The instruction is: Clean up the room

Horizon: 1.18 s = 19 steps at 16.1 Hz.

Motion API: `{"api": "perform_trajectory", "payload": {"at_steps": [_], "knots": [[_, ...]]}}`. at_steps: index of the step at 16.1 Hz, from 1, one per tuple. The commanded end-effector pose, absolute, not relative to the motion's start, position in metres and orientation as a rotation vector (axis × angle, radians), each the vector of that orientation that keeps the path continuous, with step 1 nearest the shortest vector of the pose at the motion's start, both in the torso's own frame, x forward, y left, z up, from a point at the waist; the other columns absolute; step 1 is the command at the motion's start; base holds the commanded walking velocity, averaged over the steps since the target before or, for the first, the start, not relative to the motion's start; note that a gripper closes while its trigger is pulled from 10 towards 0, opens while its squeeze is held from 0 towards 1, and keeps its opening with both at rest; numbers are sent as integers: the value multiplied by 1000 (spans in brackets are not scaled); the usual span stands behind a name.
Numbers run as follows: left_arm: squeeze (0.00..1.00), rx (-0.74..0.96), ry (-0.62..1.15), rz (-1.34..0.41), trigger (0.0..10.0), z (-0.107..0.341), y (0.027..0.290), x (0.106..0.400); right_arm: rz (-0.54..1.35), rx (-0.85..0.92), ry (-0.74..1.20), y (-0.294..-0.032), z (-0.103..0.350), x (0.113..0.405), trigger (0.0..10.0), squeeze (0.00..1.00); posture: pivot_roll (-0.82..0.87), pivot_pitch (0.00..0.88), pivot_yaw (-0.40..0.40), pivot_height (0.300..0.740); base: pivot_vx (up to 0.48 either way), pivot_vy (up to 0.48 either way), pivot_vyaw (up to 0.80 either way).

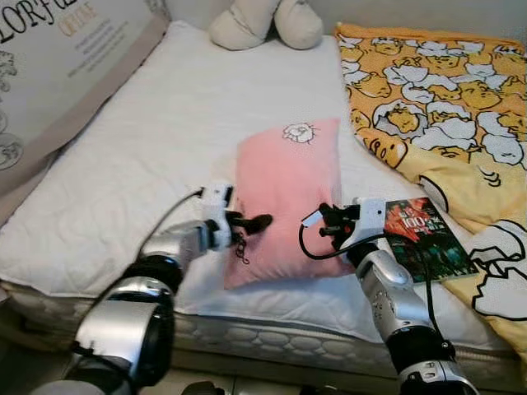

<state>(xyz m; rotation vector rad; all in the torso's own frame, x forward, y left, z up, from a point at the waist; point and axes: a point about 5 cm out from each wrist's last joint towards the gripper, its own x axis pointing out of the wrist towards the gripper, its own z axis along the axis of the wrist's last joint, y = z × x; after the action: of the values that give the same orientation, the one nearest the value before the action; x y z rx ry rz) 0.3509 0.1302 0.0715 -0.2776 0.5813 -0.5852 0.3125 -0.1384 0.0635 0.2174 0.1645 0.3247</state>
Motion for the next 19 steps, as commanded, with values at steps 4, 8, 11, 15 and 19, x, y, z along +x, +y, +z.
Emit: {"api": "perform_trajectory", "payload": {"at_steps": [4, 8, 11, 15, 19], "knots": [[0, -225, 597, -557, 10000, 73, 160, 349, 320, 229, 161, -140, 64, 311, 0, 0, 0, 33, 0, 740, 0, 0, 0], [0, -167, 652, -597, 10000, 57, 164, 337, 322, 228, 161, -140, 65, 311, 0, 0, 2, 34, -5, 740, 0, 0, 0], [0, -52, 673, -660, 10000, 46, 152, 330, 327, 226, 162, -140, 65, 312, 0, 0, 4, 38, -10, 740, 0, 0, 0], [0, -113, 626, -693, 10000, 49, 120, 333, 338, 225, 166, -137, 64, 311, 0, 0, 1, 42, -14, 740, 0, 0, 0], [0, -428, 579, -618, 10000, 57, 97, 339, 339, 228, 167, -136, 65, 311, 0, 0, 2, 42, -7, 740, 0, 0, 0]]}}
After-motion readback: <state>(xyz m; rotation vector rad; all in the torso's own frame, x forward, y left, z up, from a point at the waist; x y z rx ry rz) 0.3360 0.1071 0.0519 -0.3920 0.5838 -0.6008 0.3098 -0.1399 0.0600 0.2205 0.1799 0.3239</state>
